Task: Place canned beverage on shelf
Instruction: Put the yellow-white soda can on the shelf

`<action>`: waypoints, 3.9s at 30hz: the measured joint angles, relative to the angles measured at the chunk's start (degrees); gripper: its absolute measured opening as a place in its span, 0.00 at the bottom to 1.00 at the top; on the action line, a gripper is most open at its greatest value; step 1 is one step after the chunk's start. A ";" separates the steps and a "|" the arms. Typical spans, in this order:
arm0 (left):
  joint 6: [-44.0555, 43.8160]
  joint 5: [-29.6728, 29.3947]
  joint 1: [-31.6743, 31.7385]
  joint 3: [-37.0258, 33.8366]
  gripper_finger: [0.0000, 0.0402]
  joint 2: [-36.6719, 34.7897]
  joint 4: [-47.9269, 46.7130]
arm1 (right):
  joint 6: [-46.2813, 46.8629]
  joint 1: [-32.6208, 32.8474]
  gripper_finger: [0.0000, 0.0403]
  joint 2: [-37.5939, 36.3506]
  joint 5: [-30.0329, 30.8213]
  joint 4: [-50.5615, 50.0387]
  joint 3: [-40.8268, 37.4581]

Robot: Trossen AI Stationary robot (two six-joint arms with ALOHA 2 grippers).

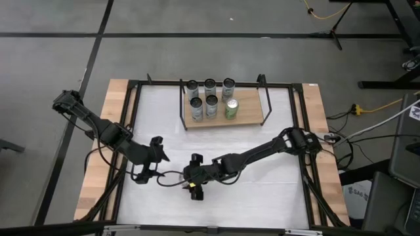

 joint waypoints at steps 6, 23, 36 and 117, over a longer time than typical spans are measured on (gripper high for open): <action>0.02 1.34 -0.01 0.00 0.73 -0.01 6.42 | -0.22 -0.57 0.71 -2.71 0.02 -6.62 0.10; 0.03 6.08 -0.02 0.00 0.73 -0.01 12.21 | 0.51 -3.89 0.72 -13.45 0.13 -26.05 0.07; 27.72 5.37 9.53 0.02 0.73 0.71 35.46 | -5.20 -7.46 0.72 -31.17 0.04 -38.16 0.11; 23.86 14.19 41.13 -54.95 0.73 -52.45 52.71 | -27.65 -56.92 0.72 -56.27 -25.47 -3.65 -55.81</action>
